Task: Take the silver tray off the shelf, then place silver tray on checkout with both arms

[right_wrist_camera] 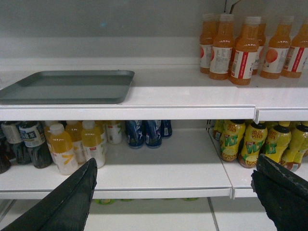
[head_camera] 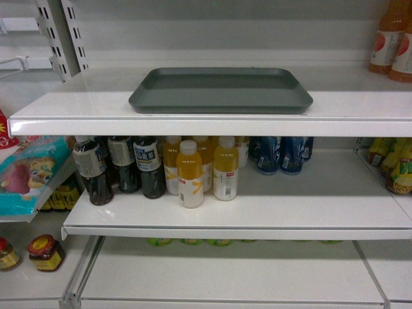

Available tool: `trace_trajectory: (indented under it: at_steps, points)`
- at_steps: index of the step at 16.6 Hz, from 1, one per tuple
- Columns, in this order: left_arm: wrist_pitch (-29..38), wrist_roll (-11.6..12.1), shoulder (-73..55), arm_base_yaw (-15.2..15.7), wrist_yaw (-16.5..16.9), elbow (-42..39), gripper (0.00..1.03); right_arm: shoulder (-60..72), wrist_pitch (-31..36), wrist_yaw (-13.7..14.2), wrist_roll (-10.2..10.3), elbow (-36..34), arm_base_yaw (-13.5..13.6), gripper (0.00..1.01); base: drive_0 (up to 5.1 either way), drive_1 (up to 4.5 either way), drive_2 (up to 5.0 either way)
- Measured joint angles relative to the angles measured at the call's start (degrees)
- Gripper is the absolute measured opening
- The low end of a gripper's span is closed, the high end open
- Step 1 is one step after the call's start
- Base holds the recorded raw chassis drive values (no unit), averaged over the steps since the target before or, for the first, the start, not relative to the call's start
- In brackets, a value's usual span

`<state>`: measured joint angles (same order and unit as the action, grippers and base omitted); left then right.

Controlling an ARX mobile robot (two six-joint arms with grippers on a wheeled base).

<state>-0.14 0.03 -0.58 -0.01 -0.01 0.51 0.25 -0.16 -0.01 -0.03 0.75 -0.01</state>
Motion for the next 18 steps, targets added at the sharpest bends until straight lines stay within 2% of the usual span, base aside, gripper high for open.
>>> trace_trajectory:
  at_steps: [1, 18]
  points:
    - [0.0, 0.0, 0.0, 0.0, 0.0, 0.0, 0.98, 0.0, 0.0, 0.0, 0.0, 0.0, 0.0, 0.98, 0.0, 0.0, 0.0]
    - [-0.4, 0.0, 0.0, 0.0, 0.0, 0.0, 0.98, 0.0, -0.3, 0.0, 0.0, 0.0, 0.0, 0.98, 0.1, 4.44, -4.2]
